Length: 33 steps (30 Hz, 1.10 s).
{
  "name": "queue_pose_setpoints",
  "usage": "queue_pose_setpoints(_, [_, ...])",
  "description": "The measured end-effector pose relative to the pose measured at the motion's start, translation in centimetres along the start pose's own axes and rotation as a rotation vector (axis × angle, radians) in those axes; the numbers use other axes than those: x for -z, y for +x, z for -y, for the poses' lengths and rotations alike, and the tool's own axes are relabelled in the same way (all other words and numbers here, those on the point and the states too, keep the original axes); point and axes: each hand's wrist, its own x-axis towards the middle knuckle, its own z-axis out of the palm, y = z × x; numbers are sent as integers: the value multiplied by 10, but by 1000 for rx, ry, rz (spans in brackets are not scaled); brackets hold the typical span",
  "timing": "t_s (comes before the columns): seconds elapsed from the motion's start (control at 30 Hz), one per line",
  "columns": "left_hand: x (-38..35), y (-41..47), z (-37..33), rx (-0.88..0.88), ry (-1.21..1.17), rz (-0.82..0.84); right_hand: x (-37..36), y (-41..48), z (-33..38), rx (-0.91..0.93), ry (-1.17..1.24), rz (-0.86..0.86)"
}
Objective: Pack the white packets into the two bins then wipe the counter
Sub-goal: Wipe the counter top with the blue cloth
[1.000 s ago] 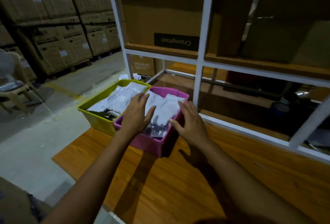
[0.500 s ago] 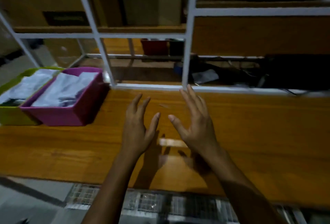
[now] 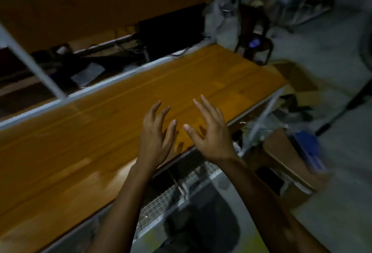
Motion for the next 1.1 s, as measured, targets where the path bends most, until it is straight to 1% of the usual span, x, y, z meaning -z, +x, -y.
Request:
queue_pose_setpoints(0.17, [-90, 60, -36, -128, -83, 162, 49, 4, -84, -198, -37, -88])
queue_pose_setpoints(0.27, [-150, 104, -54, -211, -125, 237, 77, 14, -134, -278, -90, -166])
queue_pose_setpoints(0.5, [-289, 201, -106, -354, -158, 467, 134, 43, -253, -520, -178, -312])
queue_pose_setpoints(0.6, [-343, 237, -124, -404, -109, 575, 154, 39, -308, -659, -103, -387])
queue_pose_setpoints(0.67, [-376, 263, -132, -431, -73, 594, 169, 32, -342, -802, -53, -421])
queue_pose_setpoints(0.73, [-409, 291, -138, -428, -22, 606, 180, 23, -382, -938, -50, -418])
queue_pose_setpoints(0.8, [-444, 313, -136, -410, 46, 618, 188, 13, -426, -1000, -108, -382])
queue_pose_setpoints(0.83, [-460, 320, -133, -392, 70, 630, 191, 8, -449, -1033, -134, -331])
queue_pose_setpoints(0.93, [-498, 324, -115, -332, 156, 647, 195, -3, -515, -1130, -196, -101])
queue_pose_setpoints(1.03, [-510, 319, -106, -309, 185, 590, 189, -11, -570, -1126, -201, 139])
queue_pose_setpoints(1.1, [-512, 317, -108, -315, 163, 535, 183, -16, -598, -1097, -242, 251])
